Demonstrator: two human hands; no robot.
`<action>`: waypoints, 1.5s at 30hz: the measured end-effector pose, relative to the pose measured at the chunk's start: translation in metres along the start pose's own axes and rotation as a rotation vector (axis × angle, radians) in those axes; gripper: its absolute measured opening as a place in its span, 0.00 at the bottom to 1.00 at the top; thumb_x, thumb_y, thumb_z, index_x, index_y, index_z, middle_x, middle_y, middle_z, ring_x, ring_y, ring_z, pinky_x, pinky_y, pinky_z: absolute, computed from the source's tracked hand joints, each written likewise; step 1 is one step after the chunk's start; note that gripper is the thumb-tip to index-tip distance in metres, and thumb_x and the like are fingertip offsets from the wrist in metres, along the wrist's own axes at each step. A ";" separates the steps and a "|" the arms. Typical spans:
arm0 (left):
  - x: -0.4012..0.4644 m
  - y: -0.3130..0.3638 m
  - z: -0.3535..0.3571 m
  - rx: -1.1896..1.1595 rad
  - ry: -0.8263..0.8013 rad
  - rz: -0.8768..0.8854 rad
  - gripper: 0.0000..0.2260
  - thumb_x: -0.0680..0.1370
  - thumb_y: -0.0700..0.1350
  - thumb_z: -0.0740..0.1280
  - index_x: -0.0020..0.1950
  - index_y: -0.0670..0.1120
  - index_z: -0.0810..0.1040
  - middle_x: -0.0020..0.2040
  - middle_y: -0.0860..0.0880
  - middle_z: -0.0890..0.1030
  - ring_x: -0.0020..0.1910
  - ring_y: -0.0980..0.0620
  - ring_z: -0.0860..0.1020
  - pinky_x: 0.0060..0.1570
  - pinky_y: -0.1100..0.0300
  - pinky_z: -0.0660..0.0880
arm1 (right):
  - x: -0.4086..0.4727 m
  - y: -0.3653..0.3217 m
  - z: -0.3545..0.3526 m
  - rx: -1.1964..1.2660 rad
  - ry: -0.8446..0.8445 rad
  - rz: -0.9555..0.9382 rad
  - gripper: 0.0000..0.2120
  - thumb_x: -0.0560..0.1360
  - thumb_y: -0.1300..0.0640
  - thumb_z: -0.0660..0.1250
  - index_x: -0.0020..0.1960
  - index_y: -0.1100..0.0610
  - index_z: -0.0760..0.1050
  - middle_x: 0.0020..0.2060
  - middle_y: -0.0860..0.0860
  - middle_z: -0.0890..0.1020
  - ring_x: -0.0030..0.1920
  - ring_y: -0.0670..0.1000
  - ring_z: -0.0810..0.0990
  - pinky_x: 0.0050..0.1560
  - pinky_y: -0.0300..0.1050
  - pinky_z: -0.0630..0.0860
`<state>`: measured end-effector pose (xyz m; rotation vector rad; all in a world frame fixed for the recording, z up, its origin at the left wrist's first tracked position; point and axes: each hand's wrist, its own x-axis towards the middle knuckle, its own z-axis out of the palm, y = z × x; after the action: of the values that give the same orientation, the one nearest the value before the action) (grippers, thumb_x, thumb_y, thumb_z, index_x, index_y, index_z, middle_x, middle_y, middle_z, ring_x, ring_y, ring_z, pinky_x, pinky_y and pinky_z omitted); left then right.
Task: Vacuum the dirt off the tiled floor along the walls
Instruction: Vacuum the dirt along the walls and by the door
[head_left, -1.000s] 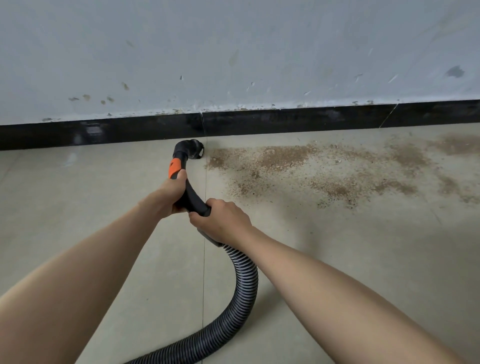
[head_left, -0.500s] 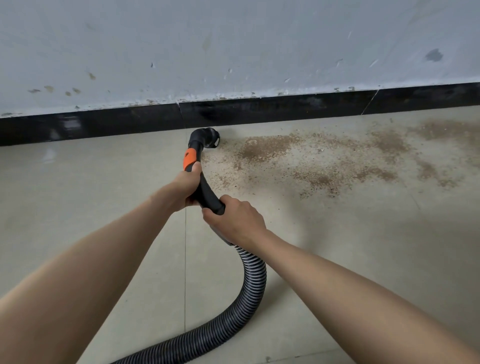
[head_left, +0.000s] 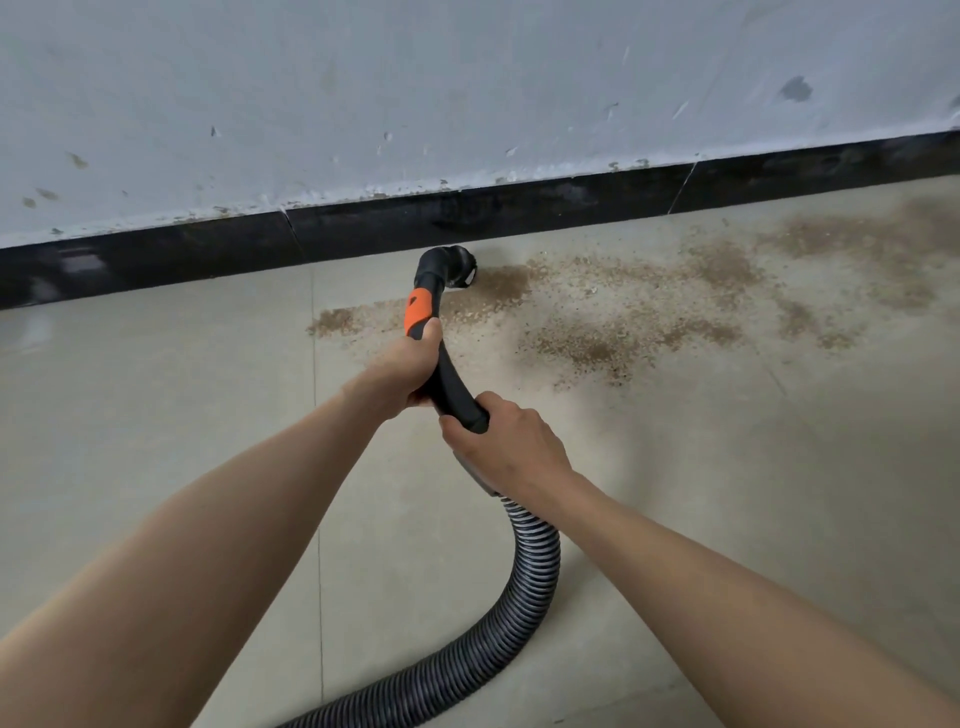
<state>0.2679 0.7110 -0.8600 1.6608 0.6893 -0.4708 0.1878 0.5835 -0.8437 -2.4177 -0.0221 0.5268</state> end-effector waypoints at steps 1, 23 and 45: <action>0.001 0.003 0.006 0.014 -0.005 0.010 0.19 0.81 0.56 0.54 0.56 0.40 0.68 0.45 0.44 0.75 0.45 0.45 0.77 0.47 0.50 0.78 | 0.001 0.004 -0.004 0.002 0.007 0.007 0.16 0.76 0.38 0.60 0.41 0.50 0.65 0.35 0.48 0.74 0.40 0.56 0.75 0.37 0.48 0.66; 0.034 0.034 0.064 0.143 0.101 0.081 0.21 0.80 0.55 0.55 0.62 0.39 0.68 0.43 0.45 0.74 0.38 0.48 0.75 0.29 0.58 0.72 | 0.040 0.049 -0.041 0.124 0.036 -0.005 0.14 0.75 0.41 0.63 0.38 0.50 0.69 0.37 0.51 0.80 0.42 0.56 0.79 0.41 0.49 0.73; 0.024 -0.002 -0.023 0.010 0.254 0.028 0.18 0.80 0.57 0.55 0.52 0.42 0.69 0.43 0.45 0.75 0.41 0.47 0.76 0.33 0.57 0.75 | 0.041 -0.006 0.001 0.027 -0.089 -0.136 0.13 0.75 0.41 0.64 0.44 0.51 0.72 0.38 0.50 0.81 0.41 0.54 0.79 0.38 0.47 0.72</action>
<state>0.2823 0.7383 -0.8722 1.7545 0.8493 -0.2444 0.2256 0.5950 -0.8560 -2.3451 -0.2146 0.5673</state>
